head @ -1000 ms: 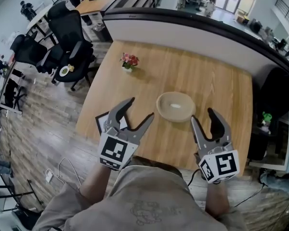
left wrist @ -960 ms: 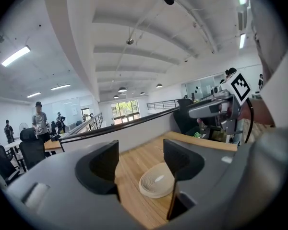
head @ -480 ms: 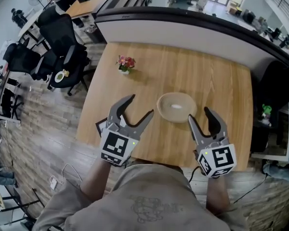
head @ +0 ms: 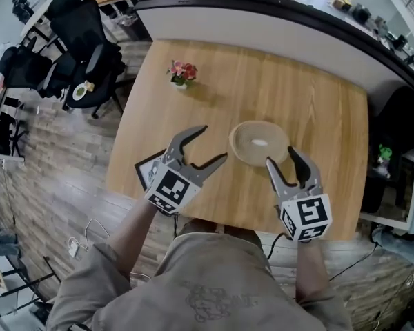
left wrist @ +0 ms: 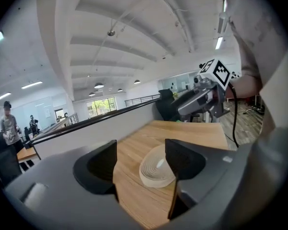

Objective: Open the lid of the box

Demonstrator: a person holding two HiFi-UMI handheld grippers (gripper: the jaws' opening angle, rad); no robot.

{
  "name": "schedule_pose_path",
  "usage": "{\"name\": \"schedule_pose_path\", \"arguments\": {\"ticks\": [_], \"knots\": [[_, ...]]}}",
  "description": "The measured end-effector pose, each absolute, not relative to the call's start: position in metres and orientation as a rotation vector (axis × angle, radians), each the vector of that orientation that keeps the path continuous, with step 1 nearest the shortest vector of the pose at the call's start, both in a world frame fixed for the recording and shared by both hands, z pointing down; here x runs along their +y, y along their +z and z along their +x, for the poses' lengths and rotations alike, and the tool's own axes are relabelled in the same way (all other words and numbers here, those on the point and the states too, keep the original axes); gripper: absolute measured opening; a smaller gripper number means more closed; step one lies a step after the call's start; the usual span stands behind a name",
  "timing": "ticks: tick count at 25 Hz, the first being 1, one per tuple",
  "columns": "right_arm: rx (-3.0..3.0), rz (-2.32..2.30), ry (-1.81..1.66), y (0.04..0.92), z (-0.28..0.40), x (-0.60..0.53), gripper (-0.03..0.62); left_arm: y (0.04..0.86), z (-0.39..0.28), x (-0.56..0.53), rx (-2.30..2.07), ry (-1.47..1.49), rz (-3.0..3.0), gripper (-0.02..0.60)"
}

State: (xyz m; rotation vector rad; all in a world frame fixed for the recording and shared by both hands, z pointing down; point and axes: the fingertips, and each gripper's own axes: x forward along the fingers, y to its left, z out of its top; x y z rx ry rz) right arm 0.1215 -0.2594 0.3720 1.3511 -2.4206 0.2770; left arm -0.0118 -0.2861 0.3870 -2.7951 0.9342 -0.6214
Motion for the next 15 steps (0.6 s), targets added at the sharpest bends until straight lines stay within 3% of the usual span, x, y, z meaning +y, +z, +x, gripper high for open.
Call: {"name": "schedule_pose_path", "arguments": {"ticks": [15], "knots": [[-2.337, 1.227, 0.500, 0.502, 0.080, -0.286, 0.213, 0.597, -0.002, -0.329, 0.505, -0.939, -2.939, 0.379]]}}
